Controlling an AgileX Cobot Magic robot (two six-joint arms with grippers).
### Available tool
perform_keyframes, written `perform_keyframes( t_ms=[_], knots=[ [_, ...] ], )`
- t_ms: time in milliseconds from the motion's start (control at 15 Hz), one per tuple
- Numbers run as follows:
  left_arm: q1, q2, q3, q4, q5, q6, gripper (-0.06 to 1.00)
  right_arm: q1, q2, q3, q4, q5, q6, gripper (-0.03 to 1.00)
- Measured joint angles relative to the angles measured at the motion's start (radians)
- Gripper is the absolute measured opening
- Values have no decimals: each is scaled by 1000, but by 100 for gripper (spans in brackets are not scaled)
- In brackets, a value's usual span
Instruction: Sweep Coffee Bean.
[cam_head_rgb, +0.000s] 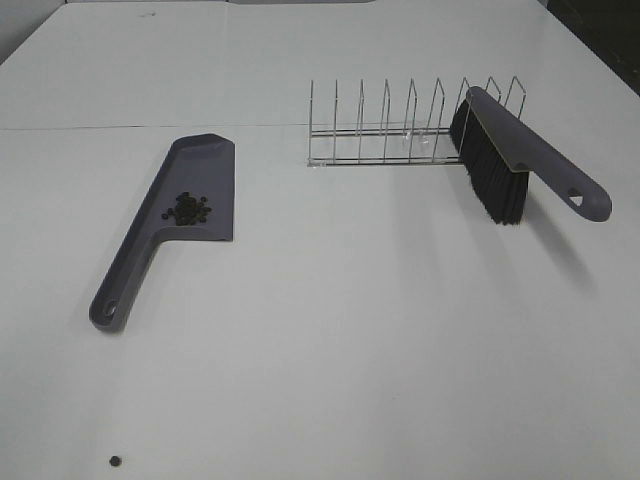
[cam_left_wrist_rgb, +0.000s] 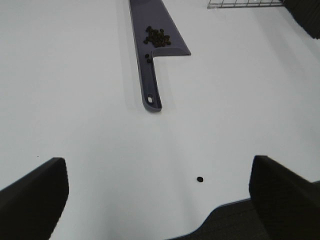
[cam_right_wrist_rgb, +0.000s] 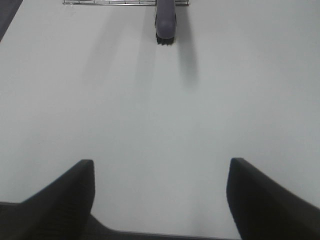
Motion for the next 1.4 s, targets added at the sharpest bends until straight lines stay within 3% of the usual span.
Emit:
perform_keyframes(
  t_ms=[400,1400],
  knots=[
    [0,-159,0,6,-2,0,88,0,0,0,3,0,0,61],
    [0,-164,0,12,-2,3,88,0,-68,0,47,0,-60,61]
  ],
)
